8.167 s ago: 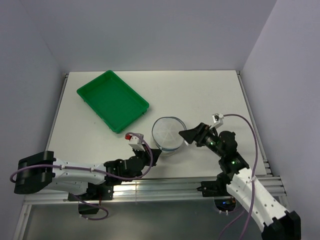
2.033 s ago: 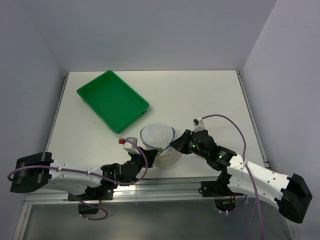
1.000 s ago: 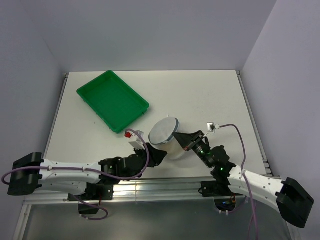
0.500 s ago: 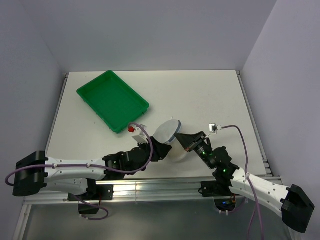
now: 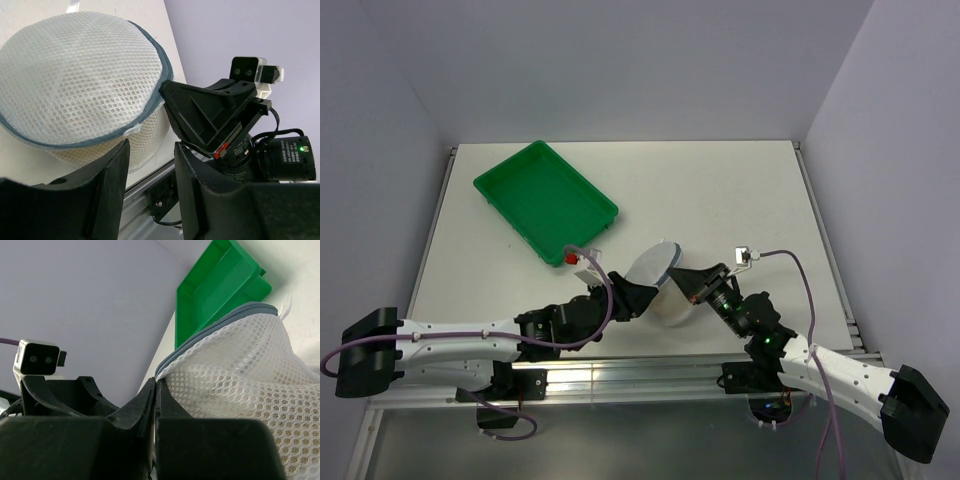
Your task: Place the bra in the laundry bag and zip it closed
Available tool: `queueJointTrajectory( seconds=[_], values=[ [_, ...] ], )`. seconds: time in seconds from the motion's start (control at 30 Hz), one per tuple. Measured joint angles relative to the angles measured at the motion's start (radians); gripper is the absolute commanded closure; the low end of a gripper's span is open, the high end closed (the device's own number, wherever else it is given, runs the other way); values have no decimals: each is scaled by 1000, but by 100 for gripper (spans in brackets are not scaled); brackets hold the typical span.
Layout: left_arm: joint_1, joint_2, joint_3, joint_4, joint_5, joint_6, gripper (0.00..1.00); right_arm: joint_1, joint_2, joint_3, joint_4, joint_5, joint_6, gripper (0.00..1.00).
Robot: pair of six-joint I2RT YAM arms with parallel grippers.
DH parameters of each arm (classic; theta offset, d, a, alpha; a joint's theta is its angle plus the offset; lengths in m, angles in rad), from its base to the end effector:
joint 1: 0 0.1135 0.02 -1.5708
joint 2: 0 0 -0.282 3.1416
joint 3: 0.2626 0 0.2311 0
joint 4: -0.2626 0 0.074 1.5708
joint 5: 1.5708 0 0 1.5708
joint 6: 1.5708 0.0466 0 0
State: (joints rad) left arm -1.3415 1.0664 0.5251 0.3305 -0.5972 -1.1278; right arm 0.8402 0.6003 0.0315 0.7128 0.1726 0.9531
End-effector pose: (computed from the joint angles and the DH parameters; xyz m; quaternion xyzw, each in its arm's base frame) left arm 0.0746 -0.2043 0.2733 -0.1047 0.7587 -0.4919 0.4142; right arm 0.0903 0.0887 0.2203 0.1019 0.6473 0.5533 0.5143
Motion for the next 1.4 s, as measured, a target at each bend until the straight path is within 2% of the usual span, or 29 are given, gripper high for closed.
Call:
queueJointTrajectory(
  seconds=[0.2, 0.63, 0.73, 0.8, 1.0, 1.13, 1.27, 1.4],
  values=[
    [19, 17, 1, -5, 3, 8, 60, 0, 5, 0, 1, -2, 0, 100],
    [32, 103, 64, -24, 2, 88, 62, 0, 2, 0, 1, -2, 0, 100],
    [31, 116, 70, -26, 2, 101, 64, 0, -7, 0, -4, -2, 0, 100],
    [31, 117, 70, -26, 2, 113, 69, 0, -16, 0, -5, -1, 0, 100],
    [31, 143, 90, -46, 2, 149, 71, 0, -21, 0, -6, -1, 0, 100],
    [31, 162, 99, -49, 1, 174, 68, 0, -21, 0, -11, -2, 0, 100],
    [31, 172, 117, -68, -3, 188, 55, 0, -23, 0, -13, -2, 1, 100],
    [33, 167, 118, -76, -6, 192, 55, 0, -37, 0, -24, -2, 1, 100]
  ],
)
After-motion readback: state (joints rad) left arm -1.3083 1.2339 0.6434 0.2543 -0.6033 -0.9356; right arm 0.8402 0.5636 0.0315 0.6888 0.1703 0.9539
